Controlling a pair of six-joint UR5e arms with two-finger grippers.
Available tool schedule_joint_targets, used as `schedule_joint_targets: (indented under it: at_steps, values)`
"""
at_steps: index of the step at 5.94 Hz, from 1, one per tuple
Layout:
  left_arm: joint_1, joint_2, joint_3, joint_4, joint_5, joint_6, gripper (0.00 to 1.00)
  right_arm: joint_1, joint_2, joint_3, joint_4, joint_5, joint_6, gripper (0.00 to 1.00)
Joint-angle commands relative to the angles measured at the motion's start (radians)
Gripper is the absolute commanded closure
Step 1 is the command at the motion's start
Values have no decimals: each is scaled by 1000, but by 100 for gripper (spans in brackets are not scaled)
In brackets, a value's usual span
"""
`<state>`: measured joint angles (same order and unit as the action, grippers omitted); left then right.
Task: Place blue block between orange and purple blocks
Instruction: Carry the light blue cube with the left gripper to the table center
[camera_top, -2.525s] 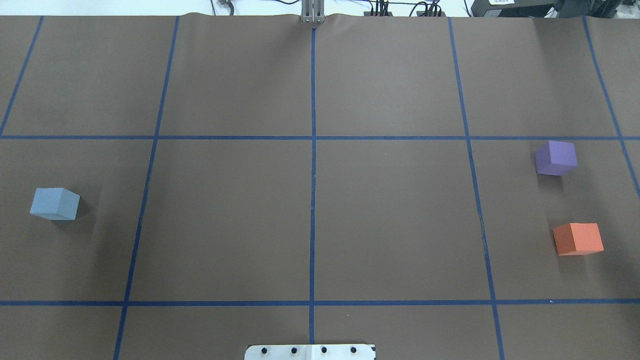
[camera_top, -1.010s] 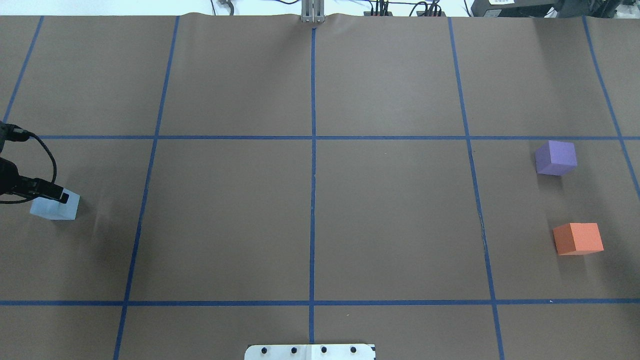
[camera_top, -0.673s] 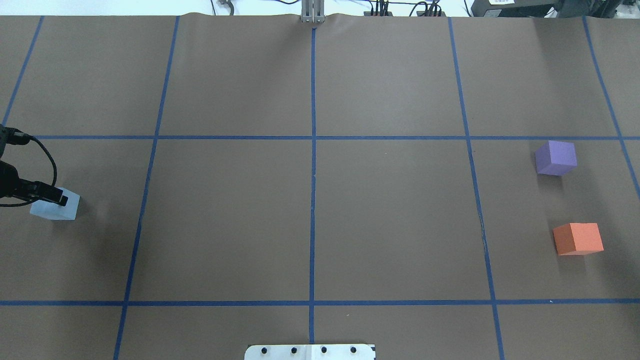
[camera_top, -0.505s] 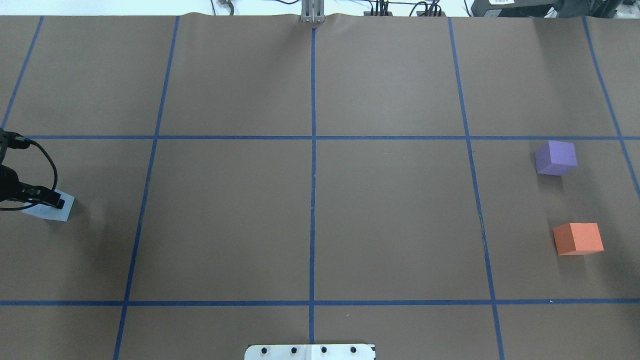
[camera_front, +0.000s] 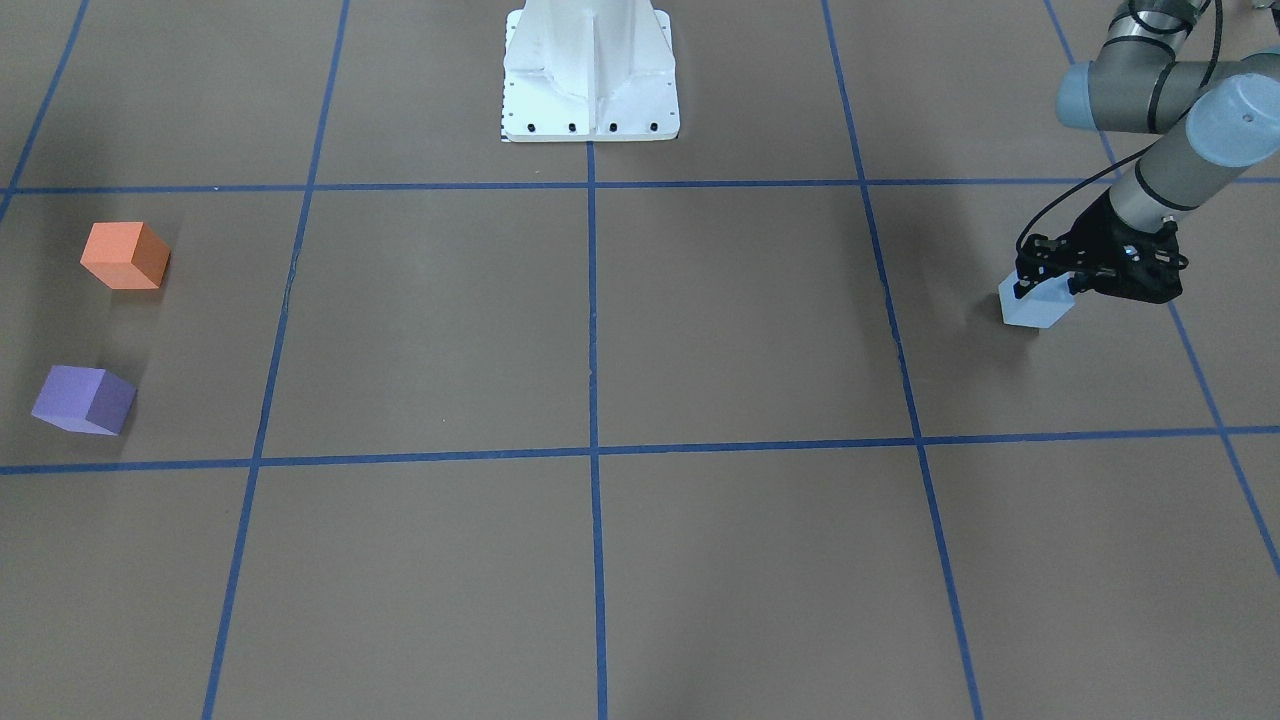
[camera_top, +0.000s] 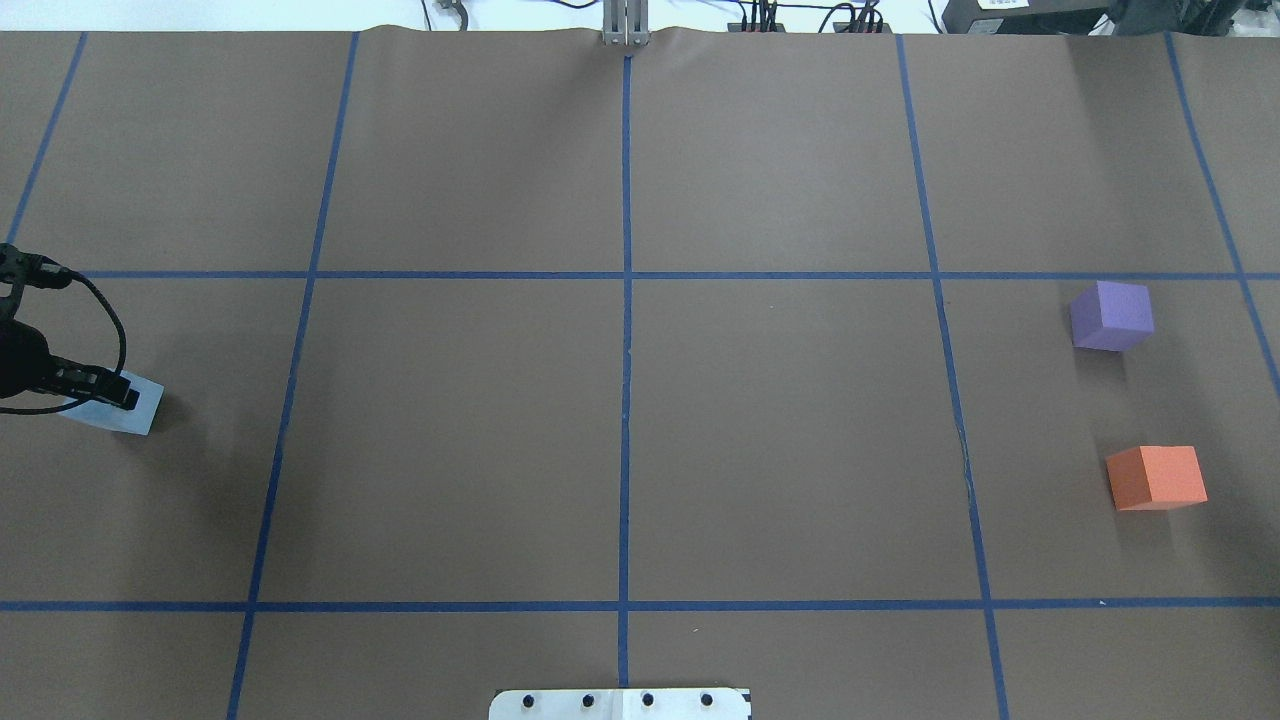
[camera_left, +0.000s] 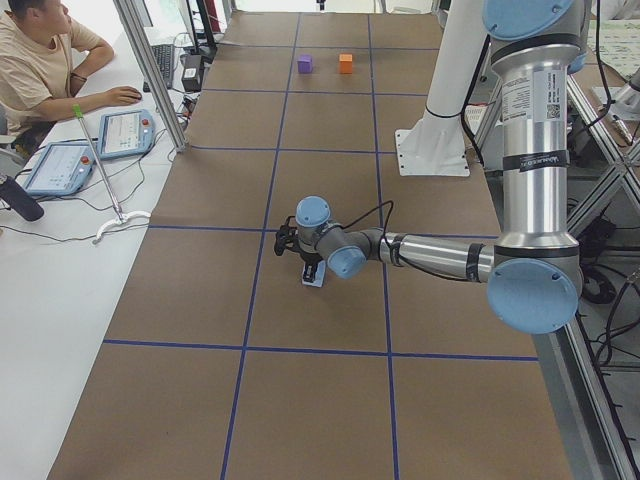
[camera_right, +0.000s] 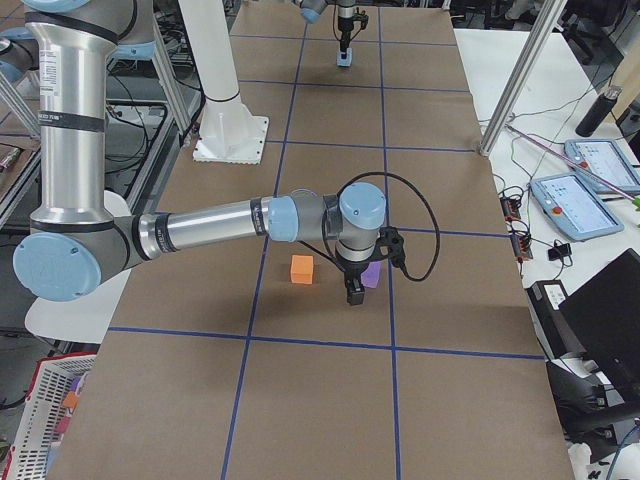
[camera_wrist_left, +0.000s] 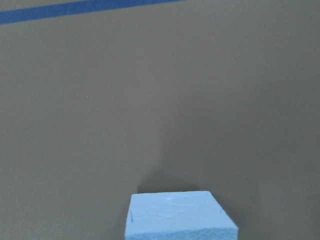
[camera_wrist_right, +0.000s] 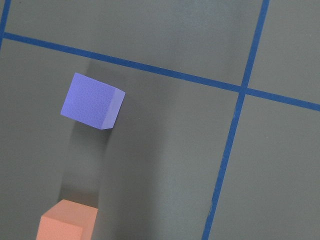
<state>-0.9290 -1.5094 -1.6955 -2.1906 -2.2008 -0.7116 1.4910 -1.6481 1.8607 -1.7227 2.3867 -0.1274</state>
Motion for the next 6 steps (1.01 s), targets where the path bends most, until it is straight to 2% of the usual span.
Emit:
schedule_joint_targets:
  at_steps: [1,2,3,4,6]
  values:
    - [1,-235,-7,218,-2,-20,100,0,-2,0,0,12,0,0]
    - [47,-393,-6,350,1,-122,100,0,-4,0,0,14,0,0]
    - [141,-510,16,409,19,-205,100,0,-4,0,0,23,-1,0]
    - [254,-666,90,422,105,-376,100,0,-7,0,0,28,-2,0]
    - [386,-1046,445,422,208,-520,100,0,-9,0,0,29,-2,0]
